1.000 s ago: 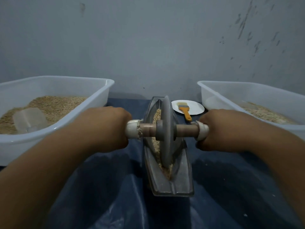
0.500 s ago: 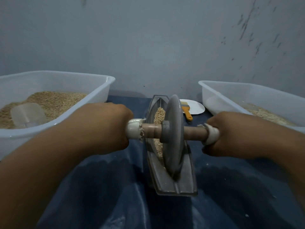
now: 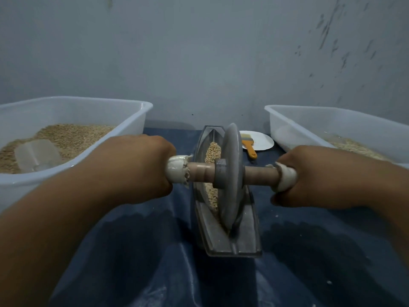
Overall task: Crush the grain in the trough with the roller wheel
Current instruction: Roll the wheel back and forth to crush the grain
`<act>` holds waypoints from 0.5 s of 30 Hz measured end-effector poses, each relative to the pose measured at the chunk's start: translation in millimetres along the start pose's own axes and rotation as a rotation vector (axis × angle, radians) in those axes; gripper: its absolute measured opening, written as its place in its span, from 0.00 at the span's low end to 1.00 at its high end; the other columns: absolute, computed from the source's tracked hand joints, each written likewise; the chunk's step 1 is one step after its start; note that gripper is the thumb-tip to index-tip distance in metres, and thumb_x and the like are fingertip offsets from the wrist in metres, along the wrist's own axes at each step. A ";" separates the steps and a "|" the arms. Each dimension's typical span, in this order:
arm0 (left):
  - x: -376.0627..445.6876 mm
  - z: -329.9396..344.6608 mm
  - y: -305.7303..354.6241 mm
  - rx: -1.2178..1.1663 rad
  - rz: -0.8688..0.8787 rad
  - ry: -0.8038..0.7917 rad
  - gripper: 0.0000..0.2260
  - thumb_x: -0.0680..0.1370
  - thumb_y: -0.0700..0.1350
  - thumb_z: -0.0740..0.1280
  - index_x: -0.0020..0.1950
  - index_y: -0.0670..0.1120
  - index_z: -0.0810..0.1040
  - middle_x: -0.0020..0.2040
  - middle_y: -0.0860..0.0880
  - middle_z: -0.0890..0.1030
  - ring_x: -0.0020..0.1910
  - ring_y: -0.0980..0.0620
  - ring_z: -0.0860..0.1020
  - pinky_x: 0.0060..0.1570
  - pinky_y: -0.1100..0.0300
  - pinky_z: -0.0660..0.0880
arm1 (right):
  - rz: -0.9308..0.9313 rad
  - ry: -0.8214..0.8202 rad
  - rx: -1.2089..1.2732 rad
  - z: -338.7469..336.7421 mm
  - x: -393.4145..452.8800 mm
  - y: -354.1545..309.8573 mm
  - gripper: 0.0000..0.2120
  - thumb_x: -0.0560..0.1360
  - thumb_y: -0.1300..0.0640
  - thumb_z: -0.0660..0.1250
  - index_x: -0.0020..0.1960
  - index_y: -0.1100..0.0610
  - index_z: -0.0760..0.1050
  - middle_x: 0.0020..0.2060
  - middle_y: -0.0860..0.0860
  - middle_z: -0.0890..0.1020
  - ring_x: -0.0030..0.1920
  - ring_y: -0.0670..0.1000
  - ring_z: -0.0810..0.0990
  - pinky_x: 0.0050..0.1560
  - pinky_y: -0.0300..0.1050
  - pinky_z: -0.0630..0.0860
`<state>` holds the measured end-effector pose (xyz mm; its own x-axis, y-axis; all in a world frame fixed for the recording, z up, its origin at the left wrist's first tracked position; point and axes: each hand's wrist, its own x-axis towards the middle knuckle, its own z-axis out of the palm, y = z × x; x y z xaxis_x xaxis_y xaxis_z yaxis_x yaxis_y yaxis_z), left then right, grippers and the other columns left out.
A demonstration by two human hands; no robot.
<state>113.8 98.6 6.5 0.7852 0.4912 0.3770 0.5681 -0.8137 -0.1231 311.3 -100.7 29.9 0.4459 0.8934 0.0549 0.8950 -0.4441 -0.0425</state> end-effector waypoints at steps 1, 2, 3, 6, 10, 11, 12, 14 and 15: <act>1.3 1.6 1.0 -0.009 0.002 0.016 0.06 0.66 0.52 0.69 0.37 0.56 0.73 0.32 0.56 0.76 0.31 0.60 0.72 0.27 0.64 0.61 | 0.000 0.016 0.017 3.0 2.1 0.8 0.10 0.61 0.39 0.71 0.39 0.39 0.74 0.30 0.40 0.80 0.33 0.41 0.78 0.28 0.37 0.66; 3.2 4.0 2.4 -0.022 -0.002 0.034 0.06 0.67 0.52 0.69 0.37 0.56 0.72 0.33 0.55 0.76 0.32 0.59 0.72 0.29 0.63 0.62 | 0.006 0.066 0.007 8.5 7.3 1.3 0.10 0.63 0.41 0.72 0.37 0.44 0.74 0.30 0.44 0.79 0.32 0.44 0.78 0.29 0.39 0.67; 5.7 6.8 4.0 -0.033 -0.013 0.050 0.07 0.68 0.51 0.69 0.37 0.56 0.71 0.33 0.55 0.75 0.34 0.57 0.73 0.31 0.61 0.64 | 0.025 0.137 -0.026 14.8 14.1 0.8 0.10 0.67 0.42 0.71 0.37 0.46 0.73 0.32 0.45 0.79 0.34 0.45 0.77 0.31 0.42 0.68; 12.1 13.5 8.0 -0.048 -0.054 0.050 0.08 0.70 0.51 0.69 0.36 0.56 0.69 0.35 0.55 0.75 0.36 0.54 0.74 0.36 0.59 0.67 | 0.076 0.293 -0.131 27.6 29.0 -1.1 0.10 0.72 0.45 0.65 0.38 0.48 0.70 0.35 0.46 0.77 0.38 0.52 0.76 0.33 0.43 0.67; 8.7 8.3 1.0 -0.055 -0.021 -0.047 0.08 0.67 0.50 0.69 0.35 0.56 0.70 0.35 0.55 0.76 0.35 0.56 0.75 0.35 0.61 0.68 | 0.018 0.157 -0.095 15.3 21.2 4.0 0.08 0.68 0.47 0.69 0.35 0.47 0.71 0.32 0.46 0.79 0.36 0.49 0.78 0.33 0.43 0.73; 6.3 5.3 -1.9 -0.067 -0.009 -0.071 0.07 0.66 0.51 0.70 0.35 0.57 0.71 0.34 0.56 0.76 0.34 0.59 0.74 0.32 0.62 0.66 | 0.007 0.126 -0.094 11.3 16.0 5.4 0.08 0.67 0.46 0.70 0.34 0.46 0.71 0.31 0.46 0.79 0.34 0.47 0.78 0.31 0.43 0.72; 4.7 2.8 -4.2 -0.078 0.000 -0.089 0.07 0.65 0.51 0.70 0.35 0.57 0.72 0.33 0.56 0.76 0.32 0.61 0.73 0.29 0.64 0.64 | 0.004 0.104 -0.091 8.4 11.0 6.3 0.08 0.65 0.46 0.70 0.34 0.46 0.72 0.30 0.45 0.79 0.32 0.44 0.77 0.29 0.41 0.69; 4.7 2.4 -4.9 -0.092 0.008 -0.083 0.06 0.64 0.52 0.70 0.36 0.57 0.74 0.33 0.56 0.77 0.32 0.61 0.74 0.28 0.64 0.64 | 0.005 0.084 -0.057 7.2 6.5 6.4 0.08 0.64 0.44 0.72 0.36 0.44 0.74 0.29 0.44 0.79 0.30 0.42 0.76 0.27 0.39 0.66; 6.1 4.2 -3.5 -0.097 0.002 -0.061 0.06 0.65 0.51 0.70 0.37 0.57 0.74 0.34 0.56 0.77 0.33 0.60 0.74 0.30 0.63 0.65 | 0.006 0.098 -0.040 9.0 8.3 5.5 0.08 0.65 0.43 0.72 0.36 0.44 0.74 0.30 0.44 0.79 0.32 0.42 0.77 0.29 0.40 0.68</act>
<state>117.6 105.7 5.4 0.8017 0.5047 0.3203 0.5421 -0.8397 -0.0337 319.8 -95.1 21.1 0.4489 0.8805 0.1521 0.8911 -0.4538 -0.0030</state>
